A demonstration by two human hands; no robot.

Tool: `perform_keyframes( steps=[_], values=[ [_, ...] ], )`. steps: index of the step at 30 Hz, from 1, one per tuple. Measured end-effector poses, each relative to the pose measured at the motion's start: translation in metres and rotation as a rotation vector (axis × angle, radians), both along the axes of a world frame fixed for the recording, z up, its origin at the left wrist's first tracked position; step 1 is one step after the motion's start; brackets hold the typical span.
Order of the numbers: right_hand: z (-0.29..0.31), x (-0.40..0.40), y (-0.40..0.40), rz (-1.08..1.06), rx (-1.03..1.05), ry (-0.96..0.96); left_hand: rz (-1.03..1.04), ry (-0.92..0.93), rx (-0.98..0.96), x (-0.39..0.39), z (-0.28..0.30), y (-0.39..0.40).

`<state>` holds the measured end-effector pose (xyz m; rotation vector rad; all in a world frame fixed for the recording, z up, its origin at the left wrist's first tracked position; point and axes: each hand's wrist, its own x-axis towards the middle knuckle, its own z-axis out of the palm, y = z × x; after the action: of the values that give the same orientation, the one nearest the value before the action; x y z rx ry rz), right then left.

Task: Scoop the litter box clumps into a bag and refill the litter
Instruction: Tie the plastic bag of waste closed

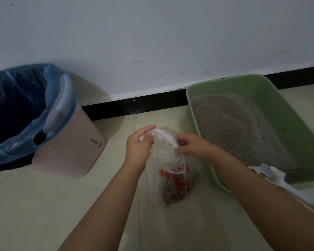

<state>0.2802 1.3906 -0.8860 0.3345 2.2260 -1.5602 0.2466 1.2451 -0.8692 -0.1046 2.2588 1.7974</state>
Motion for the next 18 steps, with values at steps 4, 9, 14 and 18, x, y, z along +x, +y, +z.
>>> perform_keyframes(
  steps=[4,9,14,18],
  values=[
    [-0.002,0.001,0.002,-0.194,-0.185,-0.080,-0.027,-0.060,0.113,0.002,-0.006,-0.004],
    [-0.005,0.005,0.000,-0.174,-0.250,-0.078,-0.112,-0.045,0.136,0.002,-0.016,-0.005],
    [-0.008,0.004,0.004,-0.220,-0.444,-0.076,-0.199,-0.018,0.152,0.004,-0.019,0.000],
    [-0.006,0.004,0.011,-0.201,-0.478,-0.056,-0.256,-0.009,0.060,0.006,-0.020,0.000]
  ],
)
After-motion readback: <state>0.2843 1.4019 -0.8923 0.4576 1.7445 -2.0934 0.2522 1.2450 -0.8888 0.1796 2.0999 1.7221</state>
